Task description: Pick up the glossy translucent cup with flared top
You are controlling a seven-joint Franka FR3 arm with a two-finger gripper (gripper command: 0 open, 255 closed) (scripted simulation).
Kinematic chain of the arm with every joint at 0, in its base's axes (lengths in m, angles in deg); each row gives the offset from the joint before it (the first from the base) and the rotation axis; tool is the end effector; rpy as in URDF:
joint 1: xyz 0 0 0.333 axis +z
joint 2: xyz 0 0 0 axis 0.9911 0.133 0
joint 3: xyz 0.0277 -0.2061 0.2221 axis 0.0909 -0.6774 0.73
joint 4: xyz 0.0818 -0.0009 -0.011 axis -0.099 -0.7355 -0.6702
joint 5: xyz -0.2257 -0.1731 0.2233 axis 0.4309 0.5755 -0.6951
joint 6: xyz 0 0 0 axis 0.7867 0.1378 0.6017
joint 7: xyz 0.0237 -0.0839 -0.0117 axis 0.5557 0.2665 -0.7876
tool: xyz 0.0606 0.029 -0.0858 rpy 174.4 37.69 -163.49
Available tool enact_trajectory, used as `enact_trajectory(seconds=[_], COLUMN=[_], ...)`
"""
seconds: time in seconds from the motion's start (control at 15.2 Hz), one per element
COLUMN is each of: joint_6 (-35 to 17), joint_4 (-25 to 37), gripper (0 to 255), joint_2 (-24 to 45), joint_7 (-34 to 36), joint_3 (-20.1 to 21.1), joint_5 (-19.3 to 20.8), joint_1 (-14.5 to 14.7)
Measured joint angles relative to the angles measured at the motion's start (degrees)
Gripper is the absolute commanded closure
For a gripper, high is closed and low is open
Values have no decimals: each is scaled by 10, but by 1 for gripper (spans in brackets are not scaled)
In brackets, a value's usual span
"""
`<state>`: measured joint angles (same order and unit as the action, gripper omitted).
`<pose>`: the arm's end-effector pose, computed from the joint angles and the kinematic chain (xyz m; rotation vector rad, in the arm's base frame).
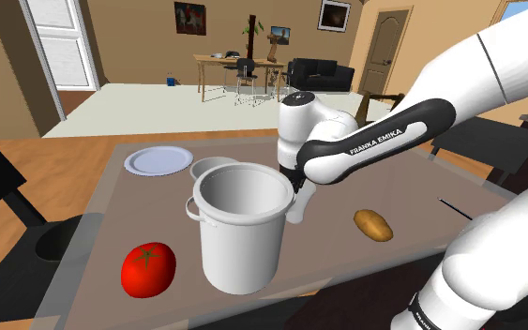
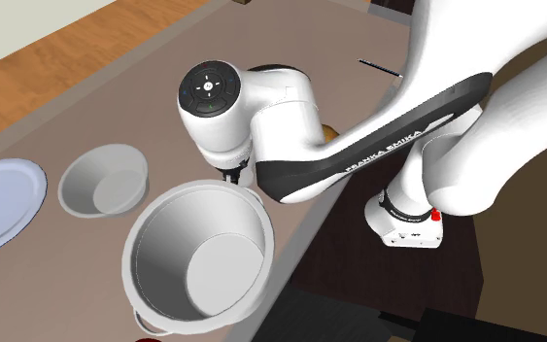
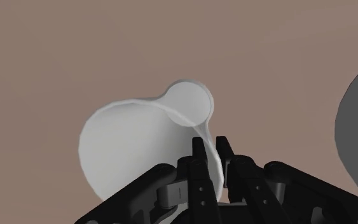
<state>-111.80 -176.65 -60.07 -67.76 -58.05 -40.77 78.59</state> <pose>0.3951 0.1134 0.3808 2.8669 0.2038 0.1505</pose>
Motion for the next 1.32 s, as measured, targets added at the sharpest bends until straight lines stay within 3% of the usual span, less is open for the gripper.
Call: enact_trajectory(seconds=[0.4, 1.32], joint_6=[9, 114], joint_4=[4, 65], gripper=[255, 255], joint_2=[-6, -56], joint_7=[-5, -48], joint_3=[-2, -16], joint_5=[-4, -34], joint_1=[2, 13])
